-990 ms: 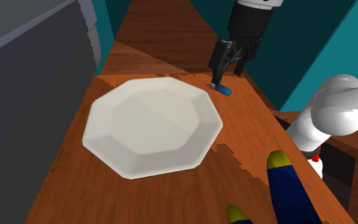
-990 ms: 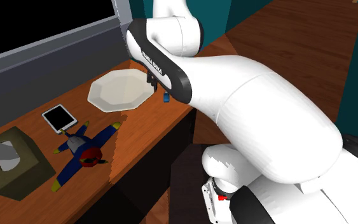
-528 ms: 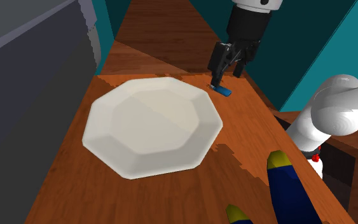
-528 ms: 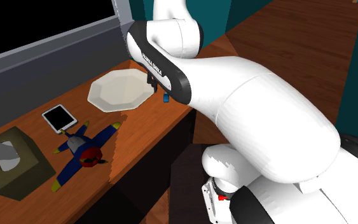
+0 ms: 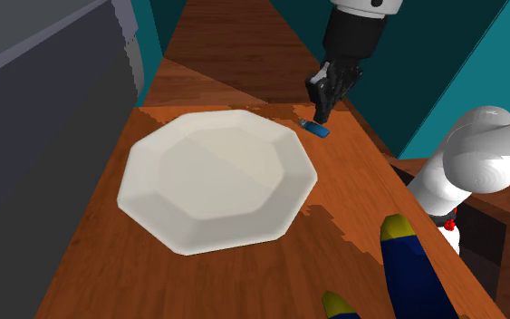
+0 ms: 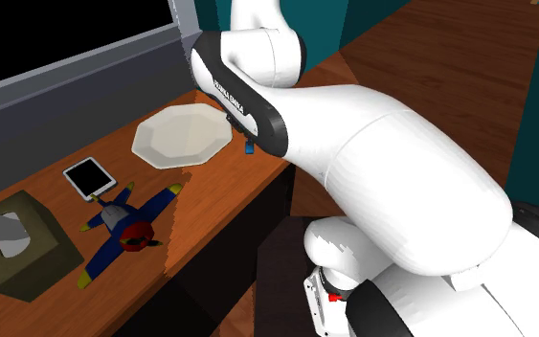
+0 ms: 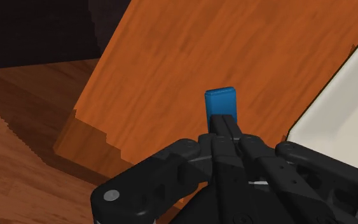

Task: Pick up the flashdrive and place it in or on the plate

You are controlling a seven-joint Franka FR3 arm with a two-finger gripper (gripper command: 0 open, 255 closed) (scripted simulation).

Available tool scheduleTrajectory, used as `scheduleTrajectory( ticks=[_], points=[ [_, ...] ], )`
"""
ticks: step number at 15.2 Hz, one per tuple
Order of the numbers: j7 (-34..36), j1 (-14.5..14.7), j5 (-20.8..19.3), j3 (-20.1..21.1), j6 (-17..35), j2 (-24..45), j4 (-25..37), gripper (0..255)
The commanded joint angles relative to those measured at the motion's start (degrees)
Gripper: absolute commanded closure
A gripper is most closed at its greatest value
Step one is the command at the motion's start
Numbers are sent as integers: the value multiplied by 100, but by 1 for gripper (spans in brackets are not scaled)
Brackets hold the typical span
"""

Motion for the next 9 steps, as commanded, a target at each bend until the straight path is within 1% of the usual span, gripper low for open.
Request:
scheduleTrajectory(
  ticks=[1, 2, 3, 5, 6, 9],
  points=[
    [0, 0, 0, 0, 0, 0, 0, 255],
    [0, 0, 0, 0, 0, 0, 0, 255],
    [0, 0, 0, 0, 0, 0, 0, 0],
    [-250, -141, -418, 136, -269, 661, 724, 0],
    [-265, -152, -443, 148, -288, 703, 772, 0],
    [-284, -130, -394, 202, -73, 671, 528, 0]
  ],
)
